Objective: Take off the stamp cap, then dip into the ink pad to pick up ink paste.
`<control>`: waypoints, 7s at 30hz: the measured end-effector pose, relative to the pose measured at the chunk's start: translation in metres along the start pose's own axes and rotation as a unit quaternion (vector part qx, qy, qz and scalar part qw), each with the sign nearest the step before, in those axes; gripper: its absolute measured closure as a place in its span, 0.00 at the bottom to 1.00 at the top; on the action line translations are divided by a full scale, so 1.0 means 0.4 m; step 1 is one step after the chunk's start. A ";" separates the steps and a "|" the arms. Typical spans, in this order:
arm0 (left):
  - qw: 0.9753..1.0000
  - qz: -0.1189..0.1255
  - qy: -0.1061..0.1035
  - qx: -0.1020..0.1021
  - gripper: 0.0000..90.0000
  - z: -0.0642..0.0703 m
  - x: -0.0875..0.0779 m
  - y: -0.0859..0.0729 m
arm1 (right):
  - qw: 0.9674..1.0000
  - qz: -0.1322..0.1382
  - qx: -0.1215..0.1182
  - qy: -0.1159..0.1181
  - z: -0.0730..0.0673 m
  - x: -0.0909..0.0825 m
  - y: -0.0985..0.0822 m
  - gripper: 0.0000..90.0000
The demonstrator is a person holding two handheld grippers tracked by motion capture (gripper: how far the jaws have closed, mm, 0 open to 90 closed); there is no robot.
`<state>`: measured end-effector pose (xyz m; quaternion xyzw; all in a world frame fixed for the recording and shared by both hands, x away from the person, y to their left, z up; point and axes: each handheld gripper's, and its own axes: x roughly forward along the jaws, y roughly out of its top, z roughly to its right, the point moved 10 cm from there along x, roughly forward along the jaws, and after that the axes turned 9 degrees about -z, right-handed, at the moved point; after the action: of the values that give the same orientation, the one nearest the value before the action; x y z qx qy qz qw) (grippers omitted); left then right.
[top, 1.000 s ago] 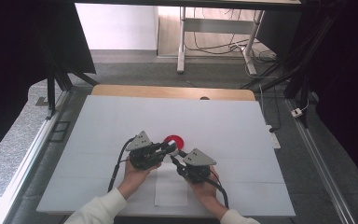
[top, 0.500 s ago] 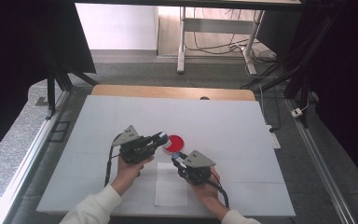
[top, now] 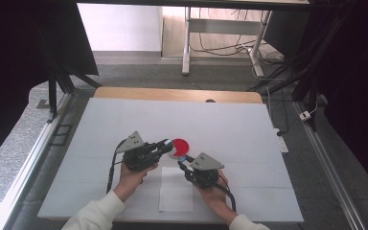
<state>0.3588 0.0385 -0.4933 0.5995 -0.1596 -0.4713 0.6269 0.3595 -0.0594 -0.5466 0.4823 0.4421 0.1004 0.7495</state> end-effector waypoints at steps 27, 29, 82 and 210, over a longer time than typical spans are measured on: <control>0.999 -0.024 0.018 0.010 0.84 -0.015 0.005 -0.023 | 1.000 -0.004 0.021 0.016 0.052 -0.050 -0.046 0.74; 0.999 -0.026 0.020 0.011 0.84 -0.018 0.003 -0.024 | 1.000 -0.003 0.019 0.016 0.059 -0.063 -0.051 0.74; 0.997 -0.054 0.031 0.035 0.84 -0.047 0.026 -0.010 | 0.999 0.001 0.034 -0.009 0.174 -0.195 -0.147 0.74; 0.987 -0.136 0.063 0.052 0.84 -0.153 0.206 -0.083 | 1.000 0.003 0.023 -0.019 0.178 -0.206 -0.141 0.74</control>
<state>0.4340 0.0162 -0.5673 0.6762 -0.0611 -0.5046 0.5334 0.3495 -0.1812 -0.5356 0.5031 0.4285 0.0835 0.7459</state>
